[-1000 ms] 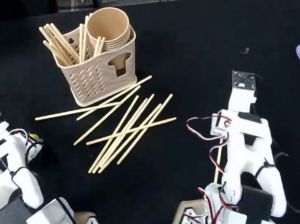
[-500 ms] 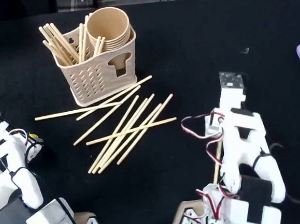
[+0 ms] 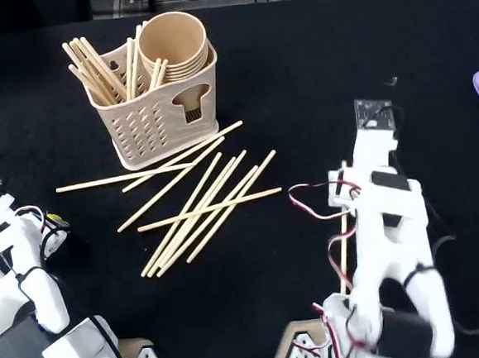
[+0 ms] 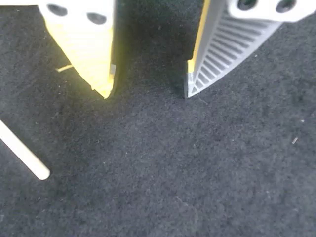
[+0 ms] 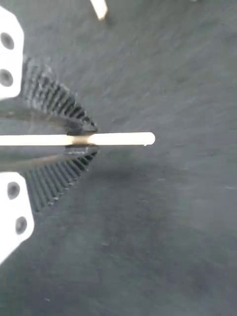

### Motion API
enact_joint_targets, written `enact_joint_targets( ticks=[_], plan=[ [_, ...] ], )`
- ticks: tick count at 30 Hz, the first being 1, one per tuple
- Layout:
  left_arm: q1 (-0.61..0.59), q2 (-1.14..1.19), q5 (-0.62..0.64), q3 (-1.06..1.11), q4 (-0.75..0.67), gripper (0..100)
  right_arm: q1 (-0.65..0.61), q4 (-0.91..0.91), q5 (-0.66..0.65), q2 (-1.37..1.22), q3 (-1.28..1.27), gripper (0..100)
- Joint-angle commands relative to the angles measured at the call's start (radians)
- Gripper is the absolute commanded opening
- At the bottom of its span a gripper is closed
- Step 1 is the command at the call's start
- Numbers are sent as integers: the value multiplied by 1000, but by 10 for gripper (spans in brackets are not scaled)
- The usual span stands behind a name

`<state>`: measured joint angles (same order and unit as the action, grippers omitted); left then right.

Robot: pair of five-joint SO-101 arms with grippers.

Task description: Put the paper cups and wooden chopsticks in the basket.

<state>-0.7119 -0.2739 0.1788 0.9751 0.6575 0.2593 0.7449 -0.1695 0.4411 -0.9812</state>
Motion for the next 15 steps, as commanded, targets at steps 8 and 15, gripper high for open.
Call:
enact_joint_targets(
  ticks=[8,15],
  plan=[
    [5,2,3,-30,-15,238,-425,55,-232,383,-12,11],
    [5,2,3,-30,-15,238,-879,106,-361,404,-19,11]
  ],
)
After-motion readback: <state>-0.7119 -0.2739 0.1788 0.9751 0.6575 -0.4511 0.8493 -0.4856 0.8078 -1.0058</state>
